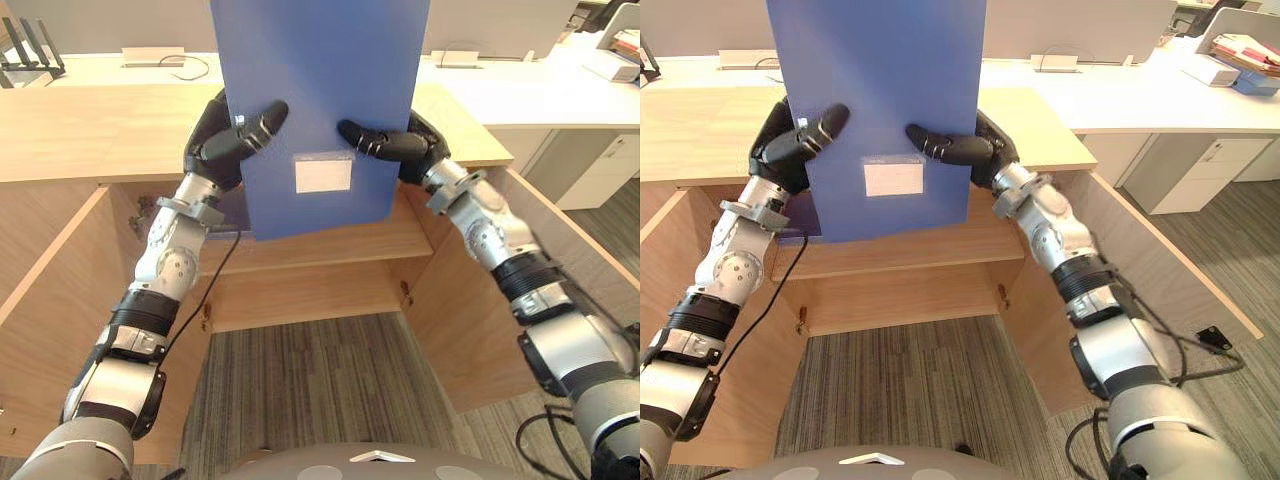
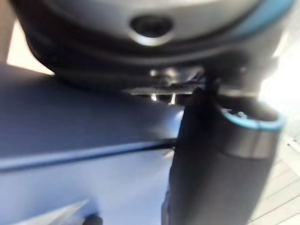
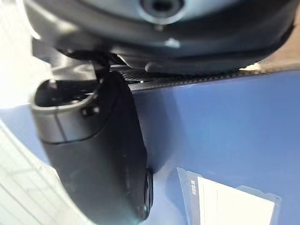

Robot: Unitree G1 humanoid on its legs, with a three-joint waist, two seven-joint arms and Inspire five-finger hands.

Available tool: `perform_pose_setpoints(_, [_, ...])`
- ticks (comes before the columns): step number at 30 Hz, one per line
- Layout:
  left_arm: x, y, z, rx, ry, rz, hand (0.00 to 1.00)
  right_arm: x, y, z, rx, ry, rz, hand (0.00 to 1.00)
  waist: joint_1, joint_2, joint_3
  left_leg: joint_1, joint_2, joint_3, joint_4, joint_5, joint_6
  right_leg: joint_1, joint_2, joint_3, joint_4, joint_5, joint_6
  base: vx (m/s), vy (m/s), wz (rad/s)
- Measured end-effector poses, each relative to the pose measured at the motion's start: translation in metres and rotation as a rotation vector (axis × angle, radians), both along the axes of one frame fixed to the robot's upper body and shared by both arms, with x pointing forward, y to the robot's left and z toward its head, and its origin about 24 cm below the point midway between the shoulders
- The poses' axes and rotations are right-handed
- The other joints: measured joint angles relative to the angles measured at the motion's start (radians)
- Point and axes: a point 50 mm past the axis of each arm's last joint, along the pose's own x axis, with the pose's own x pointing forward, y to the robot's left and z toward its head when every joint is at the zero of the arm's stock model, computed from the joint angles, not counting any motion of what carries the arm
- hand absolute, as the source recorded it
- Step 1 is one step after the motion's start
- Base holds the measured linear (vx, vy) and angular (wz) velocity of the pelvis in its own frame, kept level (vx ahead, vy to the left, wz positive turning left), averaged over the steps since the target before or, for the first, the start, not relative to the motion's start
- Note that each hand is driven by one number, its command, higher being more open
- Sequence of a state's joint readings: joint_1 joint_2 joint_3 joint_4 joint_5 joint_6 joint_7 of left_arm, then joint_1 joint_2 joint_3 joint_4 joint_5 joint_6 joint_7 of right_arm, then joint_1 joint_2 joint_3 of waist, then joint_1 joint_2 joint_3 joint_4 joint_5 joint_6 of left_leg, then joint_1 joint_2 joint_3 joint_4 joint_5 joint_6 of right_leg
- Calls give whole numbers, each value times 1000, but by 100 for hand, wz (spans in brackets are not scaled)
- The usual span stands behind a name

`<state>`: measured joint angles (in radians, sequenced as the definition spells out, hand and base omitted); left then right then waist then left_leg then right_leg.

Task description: Walk over to the cabinet, pick up the folder, carry it to the office cabinet, place the folder inside the office cabinet, then close the office cabinet door

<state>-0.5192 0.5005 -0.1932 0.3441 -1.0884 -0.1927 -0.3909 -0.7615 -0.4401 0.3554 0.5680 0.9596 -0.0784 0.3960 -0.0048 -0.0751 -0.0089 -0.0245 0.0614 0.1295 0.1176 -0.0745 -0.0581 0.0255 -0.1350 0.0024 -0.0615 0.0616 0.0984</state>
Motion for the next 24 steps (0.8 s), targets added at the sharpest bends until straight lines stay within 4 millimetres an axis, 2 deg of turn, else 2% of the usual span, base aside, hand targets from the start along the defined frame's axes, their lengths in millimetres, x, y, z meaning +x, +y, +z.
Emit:
perform_pose_setpoints(2, [-12,-4,-21,-32,49,-10,100,-9,4,-32,60,99,-18,0,1,1,1,0,0,0,-1,0,0,2,0,-1,-3,0,0,0,0,0])
perform_pose_setpoints(3, [-16,-4,-27,-36,62,-10,100,-13,5,-41,73,126,-19,0,0,2,1,0,0,-1,-1,0,0,3,0,-1,-4,0,0,0,0,0])
perform_pose_setpoints(5, [-33,0,-51,-11,126,8,100,-27,11,-72,112,218,-13,0,-2,6,4,0,0,-2,-1,0,0,6,0,-3,-8,0,0,0,0,0])
perform_pose_setpoints(9, [-67,15,-93,56,253,66,100,-52,11,-104,90,320,13,0,1,18,12,0,1,-4,-2,-2,-2,6,1,-4,-8,0,0,0,0,0])
perform_pose_setpoints(10, [-73,19,-100,76,278,74,100,-55,10,-107,82,330,20,0,1,20,14,0,1,-4,-2,-2,-2,6,1,-4,-8,0,0,0,0,0])
perform_pose_setpoints(11, [-92,28,-120,124,360,94,100,-62,8,-111,67,334,27,0,0,24,16,0,1,-4,-2,-3,-3,5,0,-3,-8,0,0,0,0,0])
perform_pose_setpoints(12, [-99,30,-129,132,399,95,100,-64,5,-112,56,334,25,0,1,25,17,0,1,-4,-3,-3,-3,5,0,-3,-8,0,0,0,0,0])
perform_pose_setpoints(14, [-122,38,-157,135,521,116,100,-71,-10,-114,4,330,10,0,5,26,17,-1,-1,-6,-8,-3,-5,-3,0,-5,-7,0,0,-13,0,2])
perform_pose_setpoints(15, [-146,49,-188,122,675,172,100,-77,-28,-118,-46,336,-18,0,6,26,17,-2,-4,-12,-24,3,-6,-7,-1,-8,-6,0,0,-20,0,5])
perform_pose_setpoints(16, [-150,50,-193,121,700,182,100,-78,-30,-119,-61,339,-23,0,6,26,17,-2,-5,-12,-28,4,-6,-7,-1,-8,-6,0,0,2,-5,7])
perform_pose_setpoints(18, [-181,65,-229,84,908,311,100,-88,-49,-129,-92,382,-54,0,6,29,19,-1,-6,-17,-46,16,-6,-11,-1,-14,-7,-1,0,5,-9,5])
perform_pose_setpoints(20, [-208,78,-247,68,1036,426,100,-93,-60,-132,-95,394,-86,0,1,29,19,-2,-6,-17,-61,23,-7,-23,0,-13,-7,-1,0,-1,-8,-2])
perform_pose_setpoints(21, [-216,82,-251,61,1068,458,100,-94,-64,-133,-94,400,-100,0,2,29,20,-2,-6,-17,-66,25,-6,-24,0,-13,-7,-1,0,0,0,0])
perform_pose_setpoints(23, [-245,93,-264,4,1166,579,100,-98,-78,-134,-113,413,-140,0,4,32,20,-1,-8,-19,-72,29,-6,-25,0,-14,-8,-1,0,0,0,0])
perform_pose_setpoints(24, [-252,95,-267,-8,1190,606,100,-99,-80,-134,-127,412,-147,0,4,33,20,0,-8,-20,-72,29,-5,-25,0,-15,-8,-1,0,-12,9,4])
